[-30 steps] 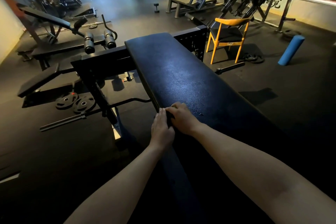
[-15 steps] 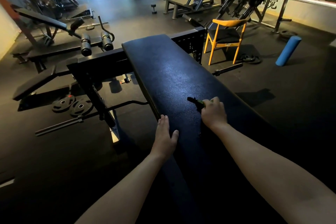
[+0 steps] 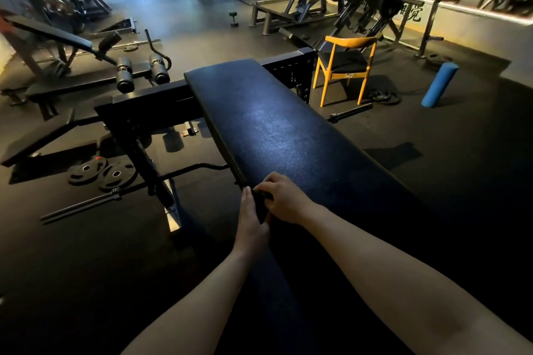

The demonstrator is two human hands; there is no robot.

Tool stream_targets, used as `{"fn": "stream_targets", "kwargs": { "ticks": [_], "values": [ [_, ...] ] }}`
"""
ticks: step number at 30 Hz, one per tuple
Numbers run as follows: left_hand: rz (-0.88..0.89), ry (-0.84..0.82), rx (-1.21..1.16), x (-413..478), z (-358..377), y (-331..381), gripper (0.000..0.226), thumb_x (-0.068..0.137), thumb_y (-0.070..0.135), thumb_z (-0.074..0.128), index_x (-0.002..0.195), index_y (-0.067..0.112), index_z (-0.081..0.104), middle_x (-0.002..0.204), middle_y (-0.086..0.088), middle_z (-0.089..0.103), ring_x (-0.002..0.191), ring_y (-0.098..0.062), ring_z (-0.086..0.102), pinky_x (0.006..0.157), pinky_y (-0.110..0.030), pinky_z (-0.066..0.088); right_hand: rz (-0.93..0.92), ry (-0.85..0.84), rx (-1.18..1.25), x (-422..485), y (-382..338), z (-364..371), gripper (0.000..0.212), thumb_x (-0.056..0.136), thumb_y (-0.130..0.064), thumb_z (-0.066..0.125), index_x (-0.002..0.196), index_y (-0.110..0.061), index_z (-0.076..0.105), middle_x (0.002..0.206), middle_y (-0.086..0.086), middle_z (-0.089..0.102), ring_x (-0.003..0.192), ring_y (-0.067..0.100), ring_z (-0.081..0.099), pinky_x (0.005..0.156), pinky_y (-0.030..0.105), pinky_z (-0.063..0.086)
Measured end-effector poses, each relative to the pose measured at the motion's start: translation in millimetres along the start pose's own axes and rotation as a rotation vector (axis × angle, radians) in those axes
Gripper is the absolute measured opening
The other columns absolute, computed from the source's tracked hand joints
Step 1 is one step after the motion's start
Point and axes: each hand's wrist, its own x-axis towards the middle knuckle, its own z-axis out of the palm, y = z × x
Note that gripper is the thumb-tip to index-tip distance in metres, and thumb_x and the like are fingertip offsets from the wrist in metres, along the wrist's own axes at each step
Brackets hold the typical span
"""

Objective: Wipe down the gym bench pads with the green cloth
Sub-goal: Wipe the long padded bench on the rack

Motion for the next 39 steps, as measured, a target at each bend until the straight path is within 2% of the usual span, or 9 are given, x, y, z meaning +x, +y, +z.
{"fn": "stream_targets", "kwargs": {
  "ticks": [7,16,20,22,24,27,31,34,39],
  "values": [
    [0.029,0.024,0.135,2.1,0.9,-0.6,0.079,0.097,0.027,0.063,0.157,0.003,0.017,0.167,-0.011,0.010,0.154,-0.016,0.007,0.122,-0.021,0.004,0.086,0.185,-0.066,-22.3,35.5,-2.1,0.036,0.090,-0.012,0.054,0.121,-0.023,0.070,0.114,0.010,0.057,0.107,0.030,0.054,0.096,0.040,0.047],
    [-0.047,-0.084,0.024,-13.4,-5.9,-5.9,0.088,0.094,0.034,0.068,0.159,0.009,0.015,0.167,-0.002,0.009,0.153,-0.011,0.009,0.117,-0.018,0.008,0.485,0.345,-0.074,-36.2,54.6,-21.7,0.036,0.094,-0.014,0.045,0.123,-0.021,0.065,0.117,0.014,0.049,0.108,0.035,0.050,0.095,0.038,0.043],
    [-0.002,-0.071,0.088,-17.3,-10.8,-8.0,0.079,0.093,0.028,0.071,0.156,0.007,0.027,0.160,-0.005,0.029,0.148,-0.015,0.028,0.121,-0.028,0.023,0.162,0.280,0.128,-25.6,6.0,-8.4,0.038,0.086,-0.015,0.060,0.121,-0.026,0.070,0.111,0.010,0.060,0.105,0.029,0.058,0.096,0.038,0.045],
    [0.098,0.018,0.108,-18.8,-4.1,-14.2,0.036,0.103,0.016,0.053,0.137,0.008,0.049,0.135,-0.012,0.058,0.118,-0.012,0.062,0.096,-0.027,0.053,0.009,0.141,0.100,-26.5,-17.4,5.0,0.038,0.087,-0.023,0.064,0.123,-0.034,0.068,0.114,0.001,0.062,0.109,0.020,0.059,0.098,0.039,0.039],
    [0.086,0.107,0.036,-21.8,-1.0,-12.2,0.018,0.104,0.011,0.046,0.117,0.010,0.058,0.106,-0.010,0.069,0.091,-0.013,0.069,0.078,-0.021,0.057,-0.042,0.032,0.005,-28.8,-27.1,18.1,0.040,0.088,-0.025,0.062,0.126,-0.040,0.065,0.124,-0.004,0.059,0.118,0.019,0.054,0.101,0.044,0.032],
    [0.104,0.114,0.008,-24.7,-1.2,-12.3,0.043,0.085,0.009,0.071,0.124,0.006,0.055,0.118,-0.007,0.061,0.107,-0.010,0.060,0.098,-0.022,0.048,-0.031,0.049,-0.027,-30.6,-17.0,22.6,0.043,0.090,-0.019,0.057,0.126,-0.040,0.065,0.127,-0.003,0.056,0.119,0.023,0.052,0.096,0.039,0.029],
    [0.116,-0.009,0.183,-21.7,-4.9,-4.7,0.063,0.093,0.016,0.069,0.148,0.005,0.042,0.156,-0.009,0.034,0.148,-0.024,0.028,0.118,-0.018,0.016,0.036,0.175,-0.047,-32.8,7.8,12.7,0.037,0.090,-0.016,0.057,0.119,-0.035,0.071,0.117,0.000,0.058,0.108,0.026,0.058,0.079,0.032,0.020],
    [0.275,-0.083,0.350,-16.8,-3.6,-4.1,0.063,0.100,0.023,0.059,0.155,0.009,0.030,0.163,-0.002,0.022,0.153,-0.016,0.012,0.115,-0.007,-0.003,0.113,0.232,-0.083,-37.6,35.6,3.2,0.037,0.090,-0.016,0.056,0.119,-0.034,0.071,0.117,0.002,0.058,0.108,0.027,0.056,0.084,0.034,0.024],
    [0.250,-0.125,0.394,-17.9,-4.0,-0.4,0.054,0.104,0.024,0.052,0.154,0.011,0.035,0.164,-0.002,0.022,0.150,-0.007,0.007,0.112,-0.005,-0.007,0.312,0.305,-0.161,-43.9,75.8,-19.3,0.040,0.090,-0.013,0.052,0.118,-0.036,0.069,0.117,0.003,0.052,0.108,0.029,0.051,0.091,0.038,0.028]
  ]
}}
